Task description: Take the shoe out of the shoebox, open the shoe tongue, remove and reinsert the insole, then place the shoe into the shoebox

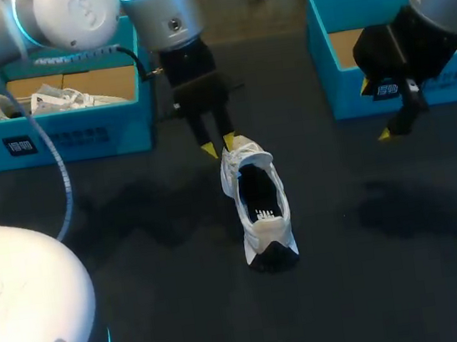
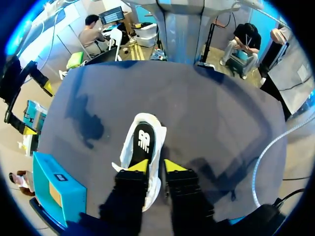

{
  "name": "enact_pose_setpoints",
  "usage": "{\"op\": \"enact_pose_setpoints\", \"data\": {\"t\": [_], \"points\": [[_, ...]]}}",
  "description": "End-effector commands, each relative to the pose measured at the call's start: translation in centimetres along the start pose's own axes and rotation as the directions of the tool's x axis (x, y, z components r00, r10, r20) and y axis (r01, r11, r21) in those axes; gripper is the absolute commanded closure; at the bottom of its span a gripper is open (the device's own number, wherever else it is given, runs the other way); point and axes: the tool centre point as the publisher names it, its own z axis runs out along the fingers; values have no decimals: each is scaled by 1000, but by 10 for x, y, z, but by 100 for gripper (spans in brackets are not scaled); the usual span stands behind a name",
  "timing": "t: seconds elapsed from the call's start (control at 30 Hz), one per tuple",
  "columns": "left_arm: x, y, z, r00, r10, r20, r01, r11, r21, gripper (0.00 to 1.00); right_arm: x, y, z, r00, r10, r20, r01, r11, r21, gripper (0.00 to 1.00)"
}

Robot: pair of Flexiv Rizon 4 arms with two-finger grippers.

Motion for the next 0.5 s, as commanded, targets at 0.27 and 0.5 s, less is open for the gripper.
{"op": "enact_pose_setpoints", "data": {"t": [0.27,0.5], "points": [[-16,9,28,997,21,-71,-21,1000,2,100,1,0,0,1000,0,1,0,1000,0,0],[-20,7,47,995,35,-94,-37,999,-19,100,1,0,0,1000,0,1,0,1000,0,0]]}}
